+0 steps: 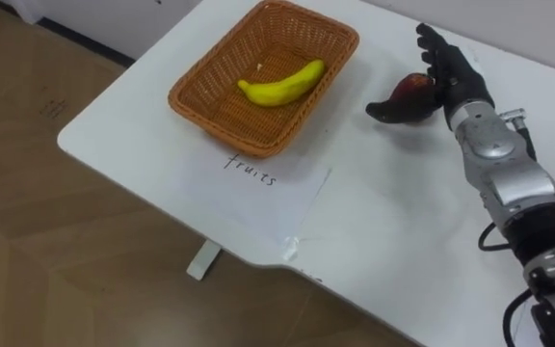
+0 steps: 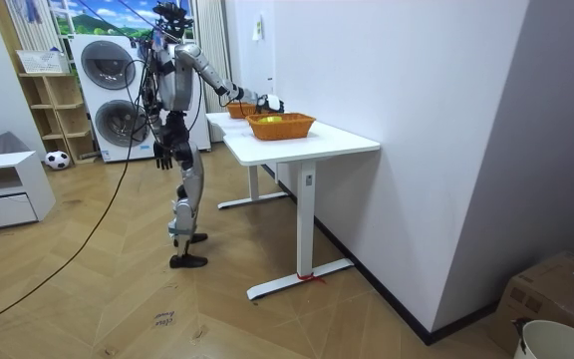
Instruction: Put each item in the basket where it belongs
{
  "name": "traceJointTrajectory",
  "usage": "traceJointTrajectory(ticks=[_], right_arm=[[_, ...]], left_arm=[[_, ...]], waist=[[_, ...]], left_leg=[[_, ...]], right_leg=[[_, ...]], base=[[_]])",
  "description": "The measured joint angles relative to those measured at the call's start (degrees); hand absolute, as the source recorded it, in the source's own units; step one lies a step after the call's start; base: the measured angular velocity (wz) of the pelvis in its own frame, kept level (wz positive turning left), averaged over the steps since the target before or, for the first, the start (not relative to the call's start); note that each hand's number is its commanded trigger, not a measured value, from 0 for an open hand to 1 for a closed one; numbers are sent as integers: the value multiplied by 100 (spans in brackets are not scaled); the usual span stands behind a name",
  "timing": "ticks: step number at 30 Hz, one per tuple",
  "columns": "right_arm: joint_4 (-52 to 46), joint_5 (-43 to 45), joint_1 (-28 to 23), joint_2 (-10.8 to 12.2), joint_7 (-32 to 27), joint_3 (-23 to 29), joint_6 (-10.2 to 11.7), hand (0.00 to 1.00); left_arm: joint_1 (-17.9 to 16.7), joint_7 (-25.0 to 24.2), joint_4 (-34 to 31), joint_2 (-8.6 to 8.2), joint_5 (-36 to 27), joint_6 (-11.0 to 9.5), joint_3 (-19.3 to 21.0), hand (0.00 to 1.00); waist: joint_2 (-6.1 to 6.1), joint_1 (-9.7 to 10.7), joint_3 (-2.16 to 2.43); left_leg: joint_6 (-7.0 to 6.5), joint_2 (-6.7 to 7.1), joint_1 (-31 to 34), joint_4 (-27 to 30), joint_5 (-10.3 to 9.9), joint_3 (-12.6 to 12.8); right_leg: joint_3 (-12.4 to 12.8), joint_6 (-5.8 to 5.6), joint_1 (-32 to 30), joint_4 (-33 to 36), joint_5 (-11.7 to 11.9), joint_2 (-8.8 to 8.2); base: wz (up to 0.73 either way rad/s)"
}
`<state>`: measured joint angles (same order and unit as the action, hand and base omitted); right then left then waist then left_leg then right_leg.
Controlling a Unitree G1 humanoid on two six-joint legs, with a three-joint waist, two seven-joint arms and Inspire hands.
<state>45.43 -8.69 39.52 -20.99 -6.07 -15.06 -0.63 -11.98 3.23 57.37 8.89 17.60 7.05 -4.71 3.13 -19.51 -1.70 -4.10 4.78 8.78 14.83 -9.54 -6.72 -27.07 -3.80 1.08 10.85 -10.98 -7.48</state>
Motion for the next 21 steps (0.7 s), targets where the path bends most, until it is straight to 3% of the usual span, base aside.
traceJointTrajectory(ticks=[10, 21], right_arm=[[620, 0, 0, 18, 120, -60, 8, 0], [645, 27, 0, 28, 251, -59, 16, 0]], left_arm=[[0, -5, 37, 95, -130, -22, -4, 0], [3, -10, -20, 128, -131, -122, -6, 0]], waist=[[18, 7, 4], [29, 33, -2]], left_leg=[[1, 1, -13, 2, 29, 7], [4, -7, 6, -17, 36, 8]], right_leg=[[24, 0, 20, 4, 0, -2], [12, 17, -17, 39, 11, 6]], base=[[0], [0]])
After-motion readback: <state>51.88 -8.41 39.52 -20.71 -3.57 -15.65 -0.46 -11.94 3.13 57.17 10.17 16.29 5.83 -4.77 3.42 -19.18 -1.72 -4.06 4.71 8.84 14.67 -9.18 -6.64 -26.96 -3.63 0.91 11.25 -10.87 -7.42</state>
